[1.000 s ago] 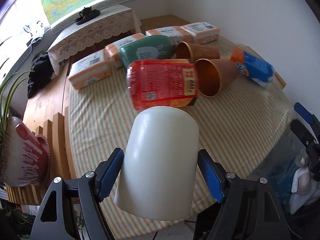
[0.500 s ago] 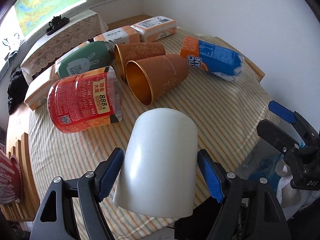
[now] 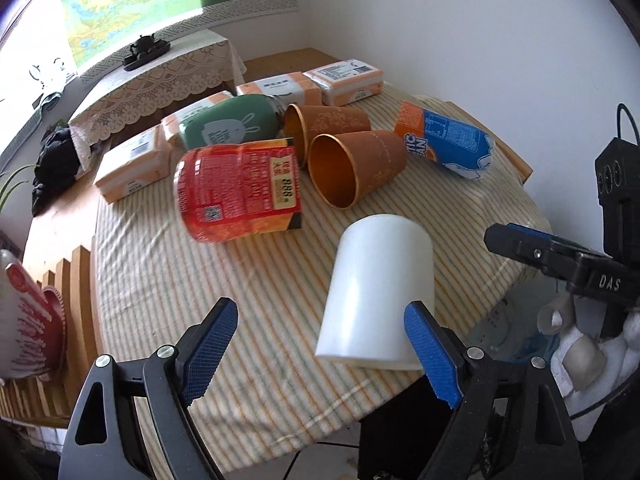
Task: Flip cup upside down
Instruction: 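Grasp the white cup with the right gripper while the left gripper releases it, then rotate the held white cup with the right gripper so its base faces up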
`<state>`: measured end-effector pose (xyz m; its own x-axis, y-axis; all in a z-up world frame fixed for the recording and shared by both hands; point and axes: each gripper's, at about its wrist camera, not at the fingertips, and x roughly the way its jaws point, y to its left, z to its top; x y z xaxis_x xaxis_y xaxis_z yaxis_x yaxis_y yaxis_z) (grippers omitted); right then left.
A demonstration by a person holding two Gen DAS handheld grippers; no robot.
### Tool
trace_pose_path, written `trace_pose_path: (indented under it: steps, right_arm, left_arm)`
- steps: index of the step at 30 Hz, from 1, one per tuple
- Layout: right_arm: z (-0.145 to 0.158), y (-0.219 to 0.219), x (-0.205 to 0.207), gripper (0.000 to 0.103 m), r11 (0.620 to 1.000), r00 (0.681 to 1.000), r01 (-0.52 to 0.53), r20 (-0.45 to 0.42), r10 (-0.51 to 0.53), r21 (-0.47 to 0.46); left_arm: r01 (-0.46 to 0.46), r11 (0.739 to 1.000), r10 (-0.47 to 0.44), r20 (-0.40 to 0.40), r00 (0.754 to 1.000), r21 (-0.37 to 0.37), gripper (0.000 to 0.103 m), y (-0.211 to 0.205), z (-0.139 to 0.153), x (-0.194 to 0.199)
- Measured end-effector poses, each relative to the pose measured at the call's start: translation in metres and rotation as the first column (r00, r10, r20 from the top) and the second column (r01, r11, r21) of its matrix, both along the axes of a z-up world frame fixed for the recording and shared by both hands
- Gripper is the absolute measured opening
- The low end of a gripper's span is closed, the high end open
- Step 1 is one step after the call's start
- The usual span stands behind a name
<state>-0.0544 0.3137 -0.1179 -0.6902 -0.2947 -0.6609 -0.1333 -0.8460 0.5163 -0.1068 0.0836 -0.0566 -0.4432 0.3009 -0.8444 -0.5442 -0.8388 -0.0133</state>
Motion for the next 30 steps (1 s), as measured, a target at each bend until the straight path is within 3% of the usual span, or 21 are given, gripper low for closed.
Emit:
trace_pose_path:
  steps: [9,14,30]
  right_arm:
    - [-0.012,-0.019,-0.027,0.096,0.985,0.991,-0.046,0.117,0.065,-0.164]
    - [-0.018,-0.034,-0.044,0.096,0.976,0.980,-0.072,0.169,0.108,-0.207]
    - [-0.031,-0.049,-0.080,0.096,0.949,0.946,-0.103,0.265,0.186,-0.297]
  left_arm:
    - [-0.118,0.993,0.117,-0.009,0.993,-0.019,0.088,-0.064,-0.016,0.036]
    - [-0.172,0.985,0.172,-0.001,0.985,-0.034,0.088,-0.084,-0.033,0.048]
    - [-0.188,0.981,0.187,-0.028,0.982,-0.041,0.088,-0.086,-0.044,0.060]
